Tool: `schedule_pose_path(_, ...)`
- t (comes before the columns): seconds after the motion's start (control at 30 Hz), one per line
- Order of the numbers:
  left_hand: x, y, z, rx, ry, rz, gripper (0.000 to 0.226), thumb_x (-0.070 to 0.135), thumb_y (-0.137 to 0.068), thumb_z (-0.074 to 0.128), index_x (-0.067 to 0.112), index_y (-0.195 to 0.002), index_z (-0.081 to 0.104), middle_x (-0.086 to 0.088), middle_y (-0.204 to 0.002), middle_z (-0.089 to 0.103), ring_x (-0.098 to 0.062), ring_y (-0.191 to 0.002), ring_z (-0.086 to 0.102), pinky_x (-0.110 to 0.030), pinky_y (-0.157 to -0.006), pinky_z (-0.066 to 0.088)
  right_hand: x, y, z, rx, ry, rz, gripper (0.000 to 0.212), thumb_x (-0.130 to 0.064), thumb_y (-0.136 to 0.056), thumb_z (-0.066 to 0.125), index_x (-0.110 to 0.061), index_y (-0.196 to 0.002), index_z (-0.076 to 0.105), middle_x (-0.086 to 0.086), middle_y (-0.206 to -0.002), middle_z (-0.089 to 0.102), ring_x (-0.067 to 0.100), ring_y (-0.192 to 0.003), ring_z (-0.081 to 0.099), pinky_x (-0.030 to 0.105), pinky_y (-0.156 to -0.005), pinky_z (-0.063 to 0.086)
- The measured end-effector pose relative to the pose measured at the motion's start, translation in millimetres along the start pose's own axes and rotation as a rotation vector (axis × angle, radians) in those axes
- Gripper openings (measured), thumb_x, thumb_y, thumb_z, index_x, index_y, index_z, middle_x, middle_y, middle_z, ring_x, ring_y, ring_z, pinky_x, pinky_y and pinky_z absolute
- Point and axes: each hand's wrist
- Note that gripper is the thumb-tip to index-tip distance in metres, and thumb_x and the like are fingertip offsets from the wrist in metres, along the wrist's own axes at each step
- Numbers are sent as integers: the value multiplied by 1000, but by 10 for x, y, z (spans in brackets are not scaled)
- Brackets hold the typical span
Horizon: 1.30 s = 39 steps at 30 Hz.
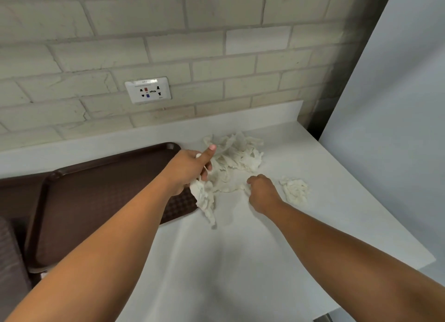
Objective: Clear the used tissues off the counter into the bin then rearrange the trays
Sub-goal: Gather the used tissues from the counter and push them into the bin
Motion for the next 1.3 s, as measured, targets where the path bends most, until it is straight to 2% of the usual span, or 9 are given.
schedule_pose_path(0.17,94,200,83,-110,-200,15,76,86,-81,35,14,-62,52,0,-58,49,-16,-58,45,-21,-45,40,-56,68,-90,-108,149,28,24,-5,-83,65,-11,-106,71,5,-106,68,22,-94,66,26,-82,55)
schedule_pose_path(0.27,156,281,173,-95,-149,5,74,82,-85,28,14,-64,48,0,-68,48,-14,-63,45,-24,-48,44,-71,169,-265,23,-34,-96,21,-3,-89,53,-5,-96,72,11,-99,70,26,-89,65,26,-71,49)
schedule_pose_path(0.37,207,331,266,-13,-159,9,78,82,-85,24,14,-73,59,1,-80,59,-17,-74,54,-26,-61,42,-111,317,-535,93,-323,-105,27,-12,-92,46,1,-92,70,13,-97,71,28,-88,63,35,-77,49)
schedule_pose_path(0.53,373,463,464,64,-30,-33,74,84,-80,39,14,-91,60,0,-88,64,-14,-76,59,-27,-63,47,-32,648,-989,270,-655,-5,45,-36,-89,57,-16,-56,33,-2,-56,41,16,-53,43,29,-55,33)
schedule_pose_path(0.63,472,590,621,-57,107,4,56,67,-77,70,13,-88,59,-1,-75,63,-11,-63,62,-27,-59,55,169,888,-1188,325,-766,11,38,-28,-88,65,-16,-63,40,-1,-61,47,21,-59,60,40,-66,57)
schedule_pose_path(0.73,543,715,831,-237,84,90,43,28,-71,89,15,-90,53,2,-80,48,-9,-65,53,-22,-64,52,485,1171,-1326,334,-814,40,23,-11,-92,57,-12,-74,42,8,-76,51,23,-62,67,55,-71,58)
schedule_pose_path(0.9,787,1073,1504,-378,-145,265,30,6,-73,82,24,-88,61,4,-91,55,-8,-65,46,-20,-60,39,1104,1945,-1541,399,-914,121,21,3,-95,36,-13,-82,35,13,-89,62,30,-57,66,23,-48,49)
schedule_pose_path(1.13,972,1691,2668,-416,-178,263,10,10,-90,68,15,-98,71,-4,-93,73,-16,-73,75,-36,-85,56,2089,3038,-1456,454,-809,247,33,-29,-96,58,-17,-79,33,7,-75,48,19,-58,54,26,-49,46)
schedule_pose_path(1.3,811,2046,3336,-492,-187,255,16,14,-101,52,13,-104,68,-10,-96,72,-22,-77,73,-37,-80,61,2642,3615,-1137,478,-815,358,40,-32,-87,70,-19,-80,33,7,-77,41,21,-63,47,29,-51,44)
Point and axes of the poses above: each hand's wrist, its own y-axis away from the middle knuckle, its own z-axis out of the palm, x = y × z
